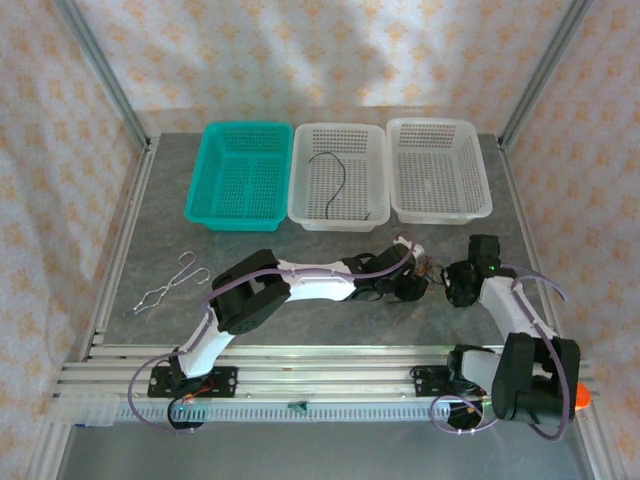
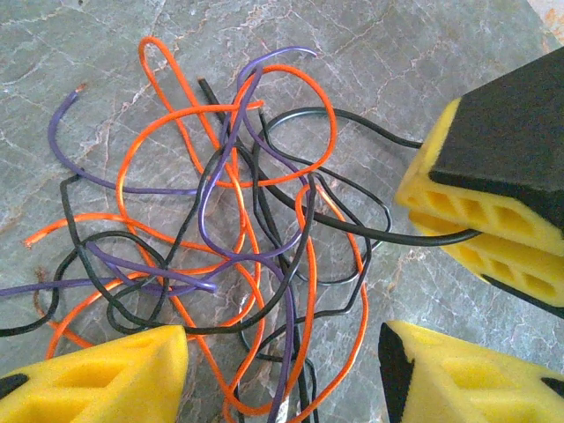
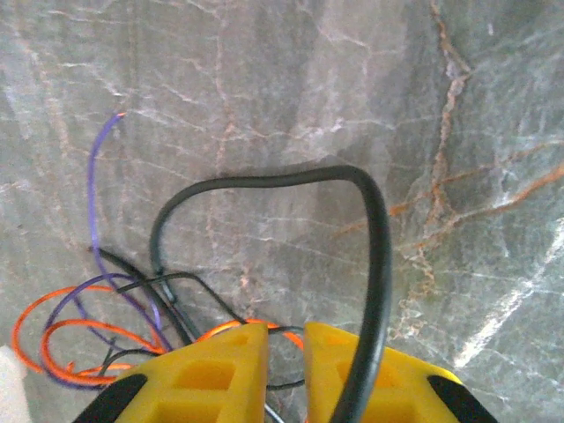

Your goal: Untangle the cables

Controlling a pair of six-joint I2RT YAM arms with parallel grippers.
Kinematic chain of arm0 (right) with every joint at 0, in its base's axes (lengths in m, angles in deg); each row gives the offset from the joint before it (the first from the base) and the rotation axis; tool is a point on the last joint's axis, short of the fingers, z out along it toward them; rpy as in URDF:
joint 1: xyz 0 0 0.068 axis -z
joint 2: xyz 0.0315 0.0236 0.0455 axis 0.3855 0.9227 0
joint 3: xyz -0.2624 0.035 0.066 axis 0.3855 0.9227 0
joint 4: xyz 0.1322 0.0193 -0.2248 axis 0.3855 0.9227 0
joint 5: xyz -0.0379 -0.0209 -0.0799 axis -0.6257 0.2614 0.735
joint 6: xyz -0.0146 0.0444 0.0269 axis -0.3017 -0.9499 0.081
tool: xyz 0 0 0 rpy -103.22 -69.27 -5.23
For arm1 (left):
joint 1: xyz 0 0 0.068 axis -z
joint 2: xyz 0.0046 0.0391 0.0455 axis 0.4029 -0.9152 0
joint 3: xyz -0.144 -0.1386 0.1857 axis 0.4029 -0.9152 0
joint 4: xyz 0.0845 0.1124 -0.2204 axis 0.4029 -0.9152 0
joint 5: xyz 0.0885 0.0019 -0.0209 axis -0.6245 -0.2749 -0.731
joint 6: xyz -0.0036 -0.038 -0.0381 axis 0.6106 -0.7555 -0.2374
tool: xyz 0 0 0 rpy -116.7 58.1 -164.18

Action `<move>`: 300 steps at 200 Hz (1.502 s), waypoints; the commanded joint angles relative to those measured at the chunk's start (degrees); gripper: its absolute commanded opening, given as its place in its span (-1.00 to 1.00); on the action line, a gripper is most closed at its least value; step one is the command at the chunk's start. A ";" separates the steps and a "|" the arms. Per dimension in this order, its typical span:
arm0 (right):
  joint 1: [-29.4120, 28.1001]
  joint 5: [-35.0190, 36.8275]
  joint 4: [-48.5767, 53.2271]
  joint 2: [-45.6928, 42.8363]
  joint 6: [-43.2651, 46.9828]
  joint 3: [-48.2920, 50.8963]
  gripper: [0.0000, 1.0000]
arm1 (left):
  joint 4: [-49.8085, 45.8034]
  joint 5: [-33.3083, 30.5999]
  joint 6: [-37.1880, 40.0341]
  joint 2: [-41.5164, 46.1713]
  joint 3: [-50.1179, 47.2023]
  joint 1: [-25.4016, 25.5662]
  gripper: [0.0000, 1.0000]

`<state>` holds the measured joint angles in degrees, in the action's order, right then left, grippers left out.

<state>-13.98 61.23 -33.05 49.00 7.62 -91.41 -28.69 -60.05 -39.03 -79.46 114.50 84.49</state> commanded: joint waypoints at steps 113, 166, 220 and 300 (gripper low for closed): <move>0.28 -4.87 17.57 -6.72 7.97 -22.69 -0.98 | -5.46 -3.95 -0.97 -3.06 3.53 0.02 0.39; 0.02 -7.36 17.55 -6.53 9.03 -26.07 -1.00 | -1.84 -6.67 -2.34 0.39 -0.03 0.01 0.59; -2.63 -7.11 16.69 -5.71 9.82 -26.85 -1.00 | 7.56 -8.87 -2.97 12.38 -12.16 0.01 0.99; -7.04 -9.29 14.58 -5.02 8.33 -26.60 -1.00 | 9.09 -8.36 -0.09 11.70 -4.89 0.09 0.99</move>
<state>-20.76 52.69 -17.08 45.13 16.28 -117.04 -20.87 -67.16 -40.89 -64.05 105.14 84.51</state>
